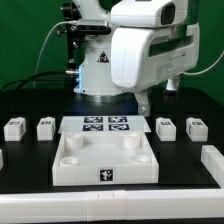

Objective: Assemble one leg

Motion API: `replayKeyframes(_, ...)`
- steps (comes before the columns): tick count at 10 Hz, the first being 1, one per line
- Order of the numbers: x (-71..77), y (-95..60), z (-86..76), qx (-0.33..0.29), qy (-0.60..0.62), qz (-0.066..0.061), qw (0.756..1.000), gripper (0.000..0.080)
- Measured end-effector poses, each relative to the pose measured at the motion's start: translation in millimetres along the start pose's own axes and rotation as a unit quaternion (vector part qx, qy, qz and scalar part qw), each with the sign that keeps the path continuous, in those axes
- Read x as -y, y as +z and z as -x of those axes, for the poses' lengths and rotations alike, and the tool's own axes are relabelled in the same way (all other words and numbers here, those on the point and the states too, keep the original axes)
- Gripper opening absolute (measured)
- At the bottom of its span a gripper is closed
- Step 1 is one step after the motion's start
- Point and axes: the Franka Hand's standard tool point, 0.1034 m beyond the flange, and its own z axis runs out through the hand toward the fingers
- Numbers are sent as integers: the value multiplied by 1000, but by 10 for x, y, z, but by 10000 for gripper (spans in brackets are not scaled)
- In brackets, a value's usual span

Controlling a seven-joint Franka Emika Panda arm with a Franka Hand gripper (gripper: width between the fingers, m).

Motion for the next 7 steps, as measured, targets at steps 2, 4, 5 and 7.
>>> replayKeyframes(2, 0, 0, 0, 0, 0, 0, 1000, 650)
replayKeyframes(4, 0, 0, 0, 0, 0, 0, 1000, 650)
replayKeyframes(5, 0, 1, 0, 0, 0, 0, 1000, 650)
replayKeyframes(7, 0, 1, 0, 0, 0, 0, 1000, 650)
